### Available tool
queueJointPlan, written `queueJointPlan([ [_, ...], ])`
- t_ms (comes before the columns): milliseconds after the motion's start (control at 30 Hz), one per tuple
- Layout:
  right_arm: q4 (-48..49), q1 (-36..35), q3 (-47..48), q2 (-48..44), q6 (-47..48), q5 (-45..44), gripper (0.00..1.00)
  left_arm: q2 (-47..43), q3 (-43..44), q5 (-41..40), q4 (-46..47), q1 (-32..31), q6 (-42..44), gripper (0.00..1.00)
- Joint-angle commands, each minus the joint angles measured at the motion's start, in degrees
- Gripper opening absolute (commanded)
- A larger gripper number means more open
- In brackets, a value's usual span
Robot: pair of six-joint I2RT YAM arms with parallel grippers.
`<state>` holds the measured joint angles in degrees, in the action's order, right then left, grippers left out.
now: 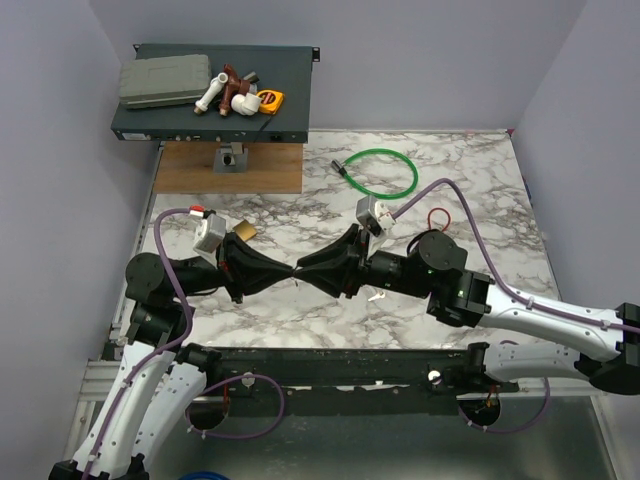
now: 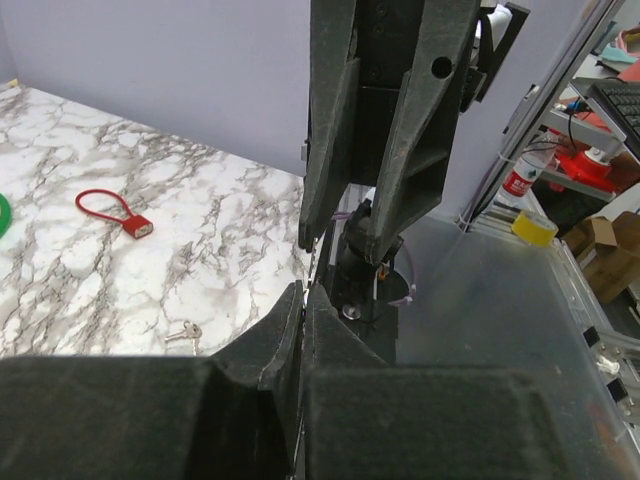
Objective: Unlock with the key
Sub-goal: Pick up the key from the center of the board.
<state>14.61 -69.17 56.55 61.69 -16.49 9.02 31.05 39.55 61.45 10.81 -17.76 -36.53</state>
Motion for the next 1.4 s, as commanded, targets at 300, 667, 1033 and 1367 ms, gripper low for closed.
queueJointPlan([
  [300,3.1,-0.2,0.1,2.4,-0.6,5.1,0.01,-0.4,0.3,0.8,5.1,-0.2,-5.5,0.0],
  [667,3.7,-0.1,0.1,2.2,-0.6,6.3,0.01,-0.2,0.4,0.8,2.6,-0.2,-3.8,0.0],
  [1033,-3.5,-0.2,5.6,6.2,1.3,6.8,0.01,0.5,1.4,3.1,1.7,-0.2,-1.7,0.04],
  [1367,-7.5,-0.2,8.5,8.1,2.6,7.3,0.08,-0.3,1.5,5.0,0.7,-0.2,0.4,0.0],
])
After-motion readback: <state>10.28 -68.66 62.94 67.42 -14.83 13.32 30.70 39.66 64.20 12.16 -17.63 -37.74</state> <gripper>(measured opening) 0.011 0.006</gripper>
